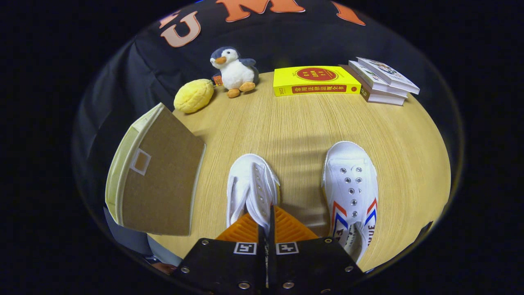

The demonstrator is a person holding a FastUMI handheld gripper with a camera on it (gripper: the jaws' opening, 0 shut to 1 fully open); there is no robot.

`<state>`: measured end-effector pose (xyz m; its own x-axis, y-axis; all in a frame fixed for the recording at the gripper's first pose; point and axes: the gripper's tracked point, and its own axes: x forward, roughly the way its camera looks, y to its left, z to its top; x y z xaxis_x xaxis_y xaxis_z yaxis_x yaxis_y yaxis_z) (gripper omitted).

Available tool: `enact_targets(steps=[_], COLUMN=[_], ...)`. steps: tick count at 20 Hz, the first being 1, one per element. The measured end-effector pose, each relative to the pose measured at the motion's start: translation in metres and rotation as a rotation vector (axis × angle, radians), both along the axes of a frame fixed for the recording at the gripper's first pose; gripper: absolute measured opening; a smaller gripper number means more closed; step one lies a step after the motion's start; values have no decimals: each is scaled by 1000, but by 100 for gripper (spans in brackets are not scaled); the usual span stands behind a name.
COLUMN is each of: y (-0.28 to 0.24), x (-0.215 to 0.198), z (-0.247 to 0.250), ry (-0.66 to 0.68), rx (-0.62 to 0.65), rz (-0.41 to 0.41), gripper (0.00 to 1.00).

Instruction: Open the storage box then place both shoes into the box .Put the left shoe in first, then the right shoe, with the right side of both shoes facing outward in a uniform manner.

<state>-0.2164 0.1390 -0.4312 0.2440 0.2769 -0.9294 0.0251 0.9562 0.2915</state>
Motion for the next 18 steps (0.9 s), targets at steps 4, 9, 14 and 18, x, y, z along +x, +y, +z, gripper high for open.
enact_targets(steps=[4, 9, 14, 18], y=[12, 35, 75, 114], x=[22, 58, 90, 95], z=[27, 87, 147, 165], ry=[-30, -116, -207, -209], rx=[54, 122, 157, 188], rz=[-60, -81, -30, -5], gripper=[1, 1, 1, 1])
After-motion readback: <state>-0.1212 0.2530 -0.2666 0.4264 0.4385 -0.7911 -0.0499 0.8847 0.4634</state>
